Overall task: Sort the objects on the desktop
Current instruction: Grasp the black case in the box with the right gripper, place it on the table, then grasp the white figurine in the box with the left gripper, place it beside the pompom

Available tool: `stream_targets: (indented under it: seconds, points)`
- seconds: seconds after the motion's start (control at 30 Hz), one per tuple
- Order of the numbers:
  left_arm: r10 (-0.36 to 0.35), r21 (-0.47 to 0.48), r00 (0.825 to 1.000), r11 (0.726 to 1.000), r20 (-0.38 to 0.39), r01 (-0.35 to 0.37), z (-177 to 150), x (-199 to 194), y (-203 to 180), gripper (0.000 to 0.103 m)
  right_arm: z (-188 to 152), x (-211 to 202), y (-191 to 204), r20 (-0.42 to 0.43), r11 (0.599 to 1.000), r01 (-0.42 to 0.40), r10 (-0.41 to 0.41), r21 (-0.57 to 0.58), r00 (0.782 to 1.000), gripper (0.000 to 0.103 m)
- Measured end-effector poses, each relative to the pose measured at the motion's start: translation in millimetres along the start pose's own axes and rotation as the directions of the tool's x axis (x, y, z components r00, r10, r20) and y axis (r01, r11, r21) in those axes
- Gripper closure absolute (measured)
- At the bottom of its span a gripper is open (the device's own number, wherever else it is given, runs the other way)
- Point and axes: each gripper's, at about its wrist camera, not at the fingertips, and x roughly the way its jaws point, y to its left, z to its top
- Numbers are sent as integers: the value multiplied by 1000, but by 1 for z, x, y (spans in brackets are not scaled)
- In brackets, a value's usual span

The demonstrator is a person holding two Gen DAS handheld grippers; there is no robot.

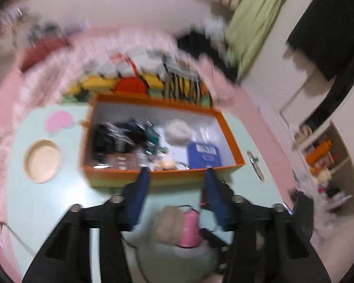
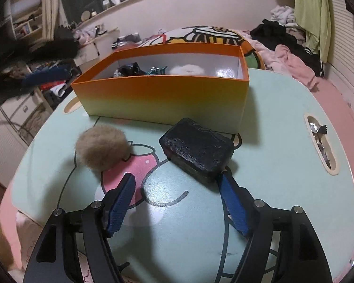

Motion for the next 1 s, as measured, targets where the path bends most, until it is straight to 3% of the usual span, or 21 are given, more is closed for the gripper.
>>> stream_targets:
  seconds: [0.07,0.13,0.17,0.27,0.33,0.37,0.4,0.6,0.67,0.77,0.83,0.9,1.0]
  points:
    - [36,-5,989,999,-142,-37,22,32,-4,58,1,-1,-2,3,1000,-14,14,9,1000,28]
    - [109,0,978,994,-176,-111,30,48,-8,59,1,-2,-2,5,1000,-18,18,11,1000,27]
    - [131,9,965,991,-228,-133,33,63,-10,59,2,-3,-2,5,1000,-18,18,11,1000,27]
    - [141,20,928,989,-344,-143,31,102,-13,59,2,-3,0,5,1000,-16,16,8,1000,27]
    - [194,37,907,980,-374,-194,33,122,-12,57,1,-4,0,6,1000,-17,17,8,1000,26]
    - [178,10,899,982,-399,-190,33,135,-5,58,1,-4,0,7,1000,-18,18,10,1000,25]
    - [179,-6,892,980,-415,-199,32,144,1,65,1,-4,-1,9,1000,-21,21,12,1000,25]
    - [139,-19,938,988,-317,-153,11,158,14,65,1,-4,-3,11,999,-30,30,18,999,22]
    - [53,-48,969,997,-242,-67,2,145,18,65,1,-4,-3,11,999,-33,33,20,999,22]
    - [-53,-77,994,996,-92,46,-11,106,23,65,1,-4,-4,11,999,-37,37,24,999,22]
    - [-92,-76,995,993,32,94,-26,69,28,65,1,-4,-3,11,999,-37,37,24,999,21]
    - [-87,-85,990,992,113,97,-52,46,37,65,1,-3,-3,11,999,-40,40,24,999,21]
    - [-1,-86,990,996,139,13,-96,43,52,65,1,-3,-3,11,999,-42,42,25,999,21]
